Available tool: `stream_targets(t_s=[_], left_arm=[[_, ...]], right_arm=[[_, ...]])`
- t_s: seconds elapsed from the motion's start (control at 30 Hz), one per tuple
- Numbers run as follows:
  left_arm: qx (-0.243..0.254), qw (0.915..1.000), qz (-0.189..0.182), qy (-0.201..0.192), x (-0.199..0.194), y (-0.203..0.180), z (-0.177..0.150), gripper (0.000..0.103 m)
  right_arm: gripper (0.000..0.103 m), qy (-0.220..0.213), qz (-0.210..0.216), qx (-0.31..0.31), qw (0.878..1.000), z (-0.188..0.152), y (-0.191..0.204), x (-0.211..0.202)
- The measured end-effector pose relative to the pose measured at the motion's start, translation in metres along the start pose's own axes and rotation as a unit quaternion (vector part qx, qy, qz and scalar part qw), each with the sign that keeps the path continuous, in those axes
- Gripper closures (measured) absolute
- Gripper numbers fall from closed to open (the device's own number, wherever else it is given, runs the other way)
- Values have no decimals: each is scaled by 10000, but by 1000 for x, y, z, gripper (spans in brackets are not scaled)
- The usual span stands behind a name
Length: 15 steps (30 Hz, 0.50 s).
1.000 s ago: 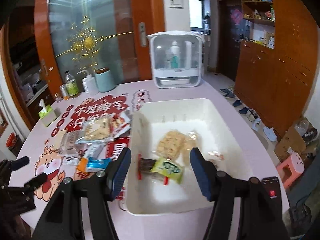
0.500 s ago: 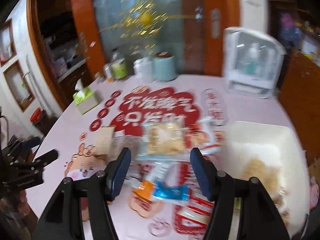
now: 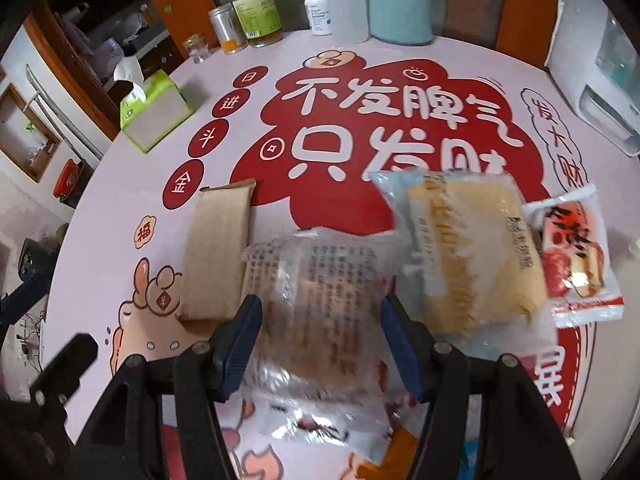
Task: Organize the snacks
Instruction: 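Grasp the brown wafer bar with the left tool while the right tool grasps a clear bread bag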
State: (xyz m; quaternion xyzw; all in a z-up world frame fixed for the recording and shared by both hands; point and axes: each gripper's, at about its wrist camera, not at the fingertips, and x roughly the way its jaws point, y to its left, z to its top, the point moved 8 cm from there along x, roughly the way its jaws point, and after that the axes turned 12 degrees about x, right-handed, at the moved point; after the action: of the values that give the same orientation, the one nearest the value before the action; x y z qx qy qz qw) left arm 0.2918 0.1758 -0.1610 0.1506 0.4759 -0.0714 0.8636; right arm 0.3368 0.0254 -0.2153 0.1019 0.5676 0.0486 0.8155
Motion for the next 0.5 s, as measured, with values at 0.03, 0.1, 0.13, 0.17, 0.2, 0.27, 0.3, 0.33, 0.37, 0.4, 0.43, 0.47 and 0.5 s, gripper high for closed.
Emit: stream_targets(t_s=[0.03, 0.1, 0.13, 0.17, 0.2, 0.27, 0.3, 0.33, 0.37, 0.4, 0.43, 0.47, 0.5], left_arm=[[-15, 10000, 1, 32, 4, 1, 0, 19], [-52, 10000, 0, 55, 8, 3, 1, 19], [-68, 10000, 5, 66, 10, 4, 2, 19], [-87, 9999, 19, 72, 11, 6, 2, 19], [-109, 9999, 34, 81, 13, 7, 3, 19], [-127, 9999, 29, 107, 16, 8, 3, 19], [-132, 9998, 26, 128, 17, 8, 3, 19], [-130, 9998, 23, 149, 19, 9, 3, 19], [-117, 9998, 20, 179, 22, 9, 3, 19], [-102, 9997, 19, 200, 23, 8, 2, 19], [-92, 9997, 21, 224, 25, 8, 2, 19], [-88, 9996, 17, 258, 29, 7, 3, 19], [-89, 9996, -1, 277, 31, 6, 4, 19]], right_arm=[[36, 48, -32, -19, 10000, 1, 3, 4], [28, 99, -71, -40, 9999, 1, 10, 9], [27, 128, -179, -87, 9997, 1, 13, 13], [23, 122, -329, -169, 9992, 1, 15, 17], [22, 131, -408, -232, 9988, 0, 17, 21], [22, 58, -590, -340, 9977, 1, 18, 25], [23, 72, -624, -367, 9974, 0, 17, 26], [24, 76, -642, -379, 9972, -1, 16, 26], [24, 83, -596, -368, 9975, -1, 15, 26], [27, 120, -550, -385, 9977, -1, 13, 26], [29, 153, -514, -397, 9978, -1, 10, 25], [30, 196, -499, -391, 9978, -1, 8, 24], [31, 244, -473, -360, 9979, -1, 4, 22]])
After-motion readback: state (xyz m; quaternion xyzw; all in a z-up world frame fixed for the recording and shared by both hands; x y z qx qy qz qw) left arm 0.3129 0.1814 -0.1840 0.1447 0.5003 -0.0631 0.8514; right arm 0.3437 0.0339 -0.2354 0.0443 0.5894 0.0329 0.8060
